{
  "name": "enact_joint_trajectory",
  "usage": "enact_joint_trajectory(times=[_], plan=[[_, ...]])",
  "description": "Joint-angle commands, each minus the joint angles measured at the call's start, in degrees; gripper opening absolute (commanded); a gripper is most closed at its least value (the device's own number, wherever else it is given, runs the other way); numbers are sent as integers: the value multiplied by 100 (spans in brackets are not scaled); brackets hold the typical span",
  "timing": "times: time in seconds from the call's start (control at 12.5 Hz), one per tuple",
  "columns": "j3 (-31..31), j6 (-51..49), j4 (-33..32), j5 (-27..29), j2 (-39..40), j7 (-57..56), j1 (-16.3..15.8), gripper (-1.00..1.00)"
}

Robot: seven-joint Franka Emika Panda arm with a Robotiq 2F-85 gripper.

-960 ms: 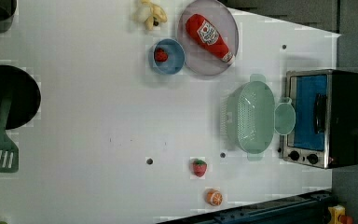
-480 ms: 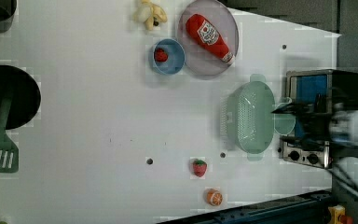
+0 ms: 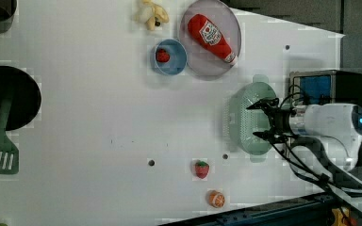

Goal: Drag strainer right to left.

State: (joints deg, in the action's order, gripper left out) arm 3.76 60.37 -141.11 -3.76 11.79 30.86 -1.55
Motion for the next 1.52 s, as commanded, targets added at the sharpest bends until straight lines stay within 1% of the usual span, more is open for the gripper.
enact_joint_trajectory(times=[0.08, 0.32, 0.56, 0.88, 1.28, 1.52], plan=[[-130, 641, 21, 49, 365, 1126, 13, 100], [-184, 1037, 26, 49, 770, 1148, -6, 100], [-291, 1067, 47, 80, 842, 1256, -15, 100], [-622, 1060, 54, 127, 843, 2000, -62, 100], [-974, 1050, 76, 184, 853, 2352, -223, 100], [-1195, 1050, 118, 252, 899, 2682, -404, 100]])
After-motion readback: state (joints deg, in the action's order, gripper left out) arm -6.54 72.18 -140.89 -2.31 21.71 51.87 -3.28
